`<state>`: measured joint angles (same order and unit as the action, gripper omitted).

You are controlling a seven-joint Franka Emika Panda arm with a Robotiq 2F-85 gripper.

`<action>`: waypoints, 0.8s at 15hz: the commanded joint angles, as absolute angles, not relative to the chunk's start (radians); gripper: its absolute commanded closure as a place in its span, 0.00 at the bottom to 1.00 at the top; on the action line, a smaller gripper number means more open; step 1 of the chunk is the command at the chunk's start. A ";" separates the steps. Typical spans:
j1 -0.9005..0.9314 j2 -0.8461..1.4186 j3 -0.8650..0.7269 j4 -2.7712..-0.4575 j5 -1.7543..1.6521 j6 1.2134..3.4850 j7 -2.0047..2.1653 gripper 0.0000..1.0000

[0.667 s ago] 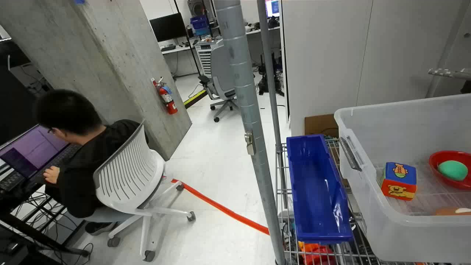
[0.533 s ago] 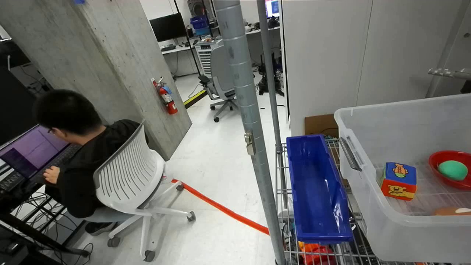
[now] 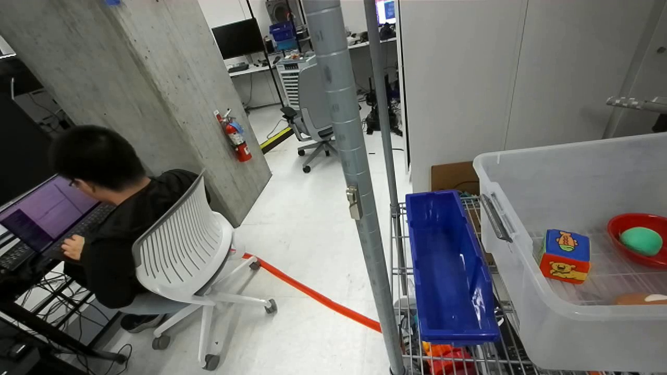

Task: Move the bread plushy slightly to the left

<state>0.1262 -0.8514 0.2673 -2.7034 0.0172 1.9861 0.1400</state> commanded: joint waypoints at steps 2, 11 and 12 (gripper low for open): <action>0.142 -0.848 0.254 -2.701 0.005 1.984 0.150 0.00; 0.009 -0.563 0.239 -2.573 -0.074 2.258 0.208 0.00; -0.015 -0.519 0.240 -2.548 -0.091 2.309 0.228 0.00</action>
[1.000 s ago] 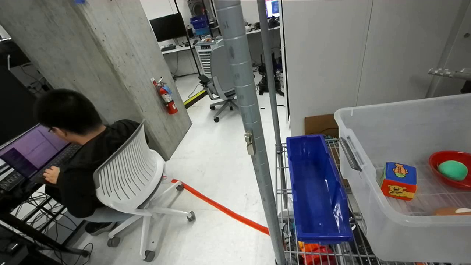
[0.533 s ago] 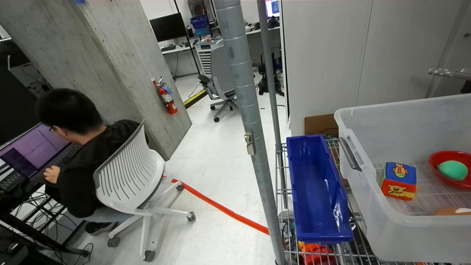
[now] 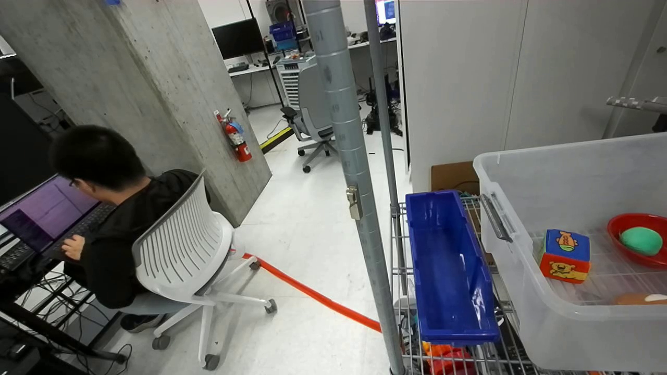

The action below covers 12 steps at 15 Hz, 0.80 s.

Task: Move the bread plushy slightly to the left

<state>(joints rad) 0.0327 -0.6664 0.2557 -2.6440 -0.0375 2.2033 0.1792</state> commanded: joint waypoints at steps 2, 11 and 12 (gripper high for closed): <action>-0.060 -0.422 0.235 -2.492 -0.122 2.427 0.272 0.00; -0.123 0.117 0.161 -2.016 -0.368 2.428 0.533 0.00; -0.103 0.174 0.136 -1.960 -0.379 2.413 0.542 0.00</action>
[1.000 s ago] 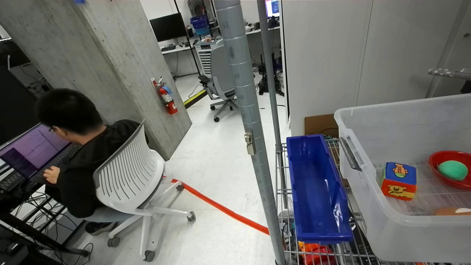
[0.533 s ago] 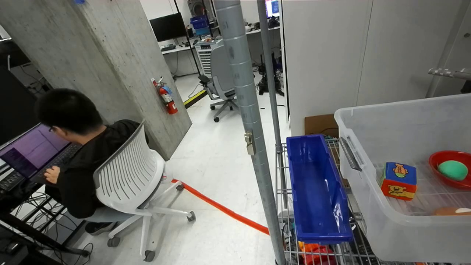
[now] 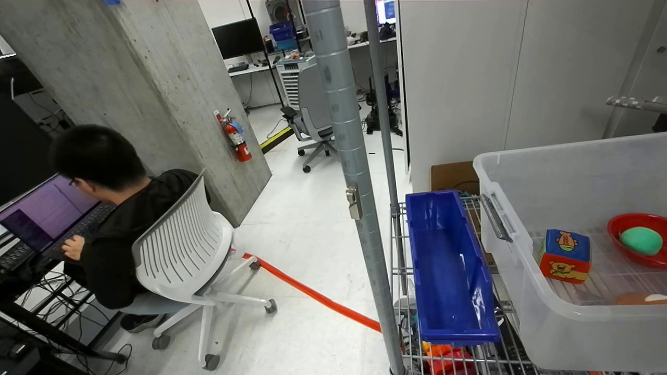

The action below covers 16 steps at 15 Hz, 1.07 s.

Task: Move the bread plushy slightly to the left

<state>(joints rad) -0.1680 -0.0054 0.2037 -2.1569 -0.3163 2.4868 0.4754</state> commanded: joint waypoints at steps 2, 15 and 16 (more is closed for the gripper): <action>-0.054 0.293 0.083 -1.844 -0.320 2.366 0.524 0.00; 0.004 0.820 -0.065 -1.368 -0.015 2.168 0.480 0.00; 0.006 0.841 -0.071 -1.366 -0.018 2.170 0.477 0.00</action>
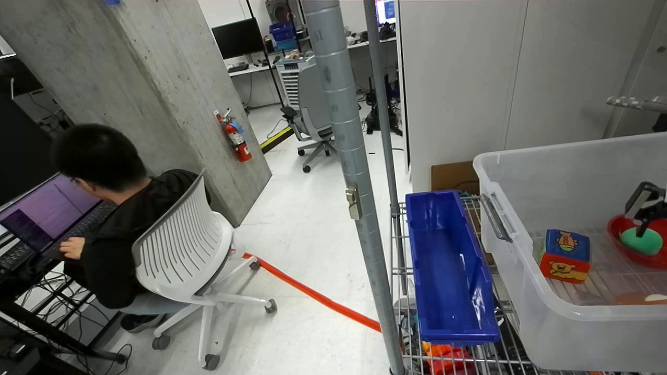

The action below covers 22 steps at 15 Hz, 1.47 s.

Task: Move the bread plushy slightly to the left

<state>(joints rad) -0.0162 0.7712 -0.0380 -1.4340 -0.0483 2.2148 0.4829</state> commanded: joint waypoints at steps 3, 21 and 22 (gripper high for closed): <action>0.012 0.894 -0.088 -1.355 -0.028 2.168 0.474 0.00; 0.073 1.015 -0.142 -1.298 -0.063 2.142 0.478 0.95; 0.076 1.013 -0.145 -1.298 -0.065 2.141 0.478 0.99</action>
<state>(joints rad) 0.0576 0.9813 -0.1193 -1.3408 -0.0535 2.1614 0.4785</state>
